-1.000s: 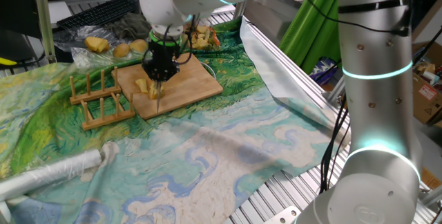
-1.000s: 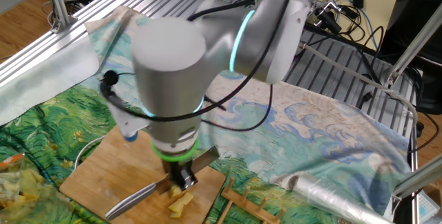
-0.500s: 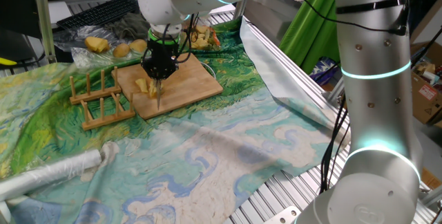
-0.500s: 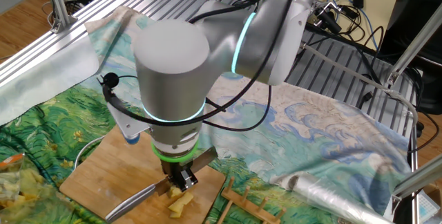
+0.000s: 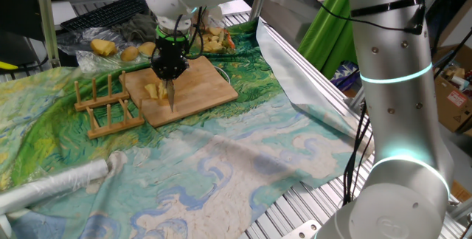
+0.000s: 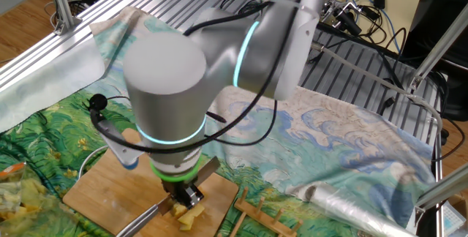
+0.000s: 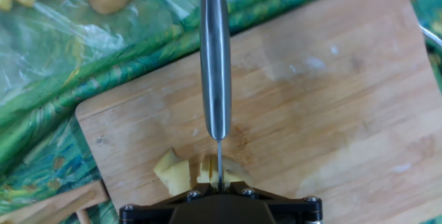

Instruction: Chop the potatoes

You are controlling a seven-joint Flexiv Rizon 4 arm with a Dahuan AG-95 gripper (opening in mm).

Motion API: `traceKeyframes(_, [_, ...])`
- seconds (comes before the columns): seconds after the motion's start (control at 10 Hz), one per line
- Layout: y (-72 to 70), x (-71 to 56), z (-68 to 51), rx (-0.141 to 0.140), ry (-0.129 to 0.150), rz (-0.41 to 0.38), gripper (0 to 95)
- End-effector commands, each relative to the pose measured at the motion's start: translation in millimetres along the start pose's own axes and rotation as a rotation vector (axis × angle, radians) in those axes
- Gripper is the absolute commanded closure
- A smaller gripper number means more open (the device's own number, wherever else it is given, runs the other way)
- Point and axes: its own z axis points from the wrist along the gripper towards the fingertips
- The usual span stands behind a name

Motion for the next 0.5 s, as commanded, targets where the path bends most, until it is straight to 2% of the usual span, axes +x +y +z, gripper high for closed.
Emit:
traceKeyframes(0.1, [-3.2,1.2,9.2,-0.001,0.002,-0.016,95.0])
traceKeyframes(0.5, [-4.8,1.8,5.2,0.006,0.007,-0.027,95.0])
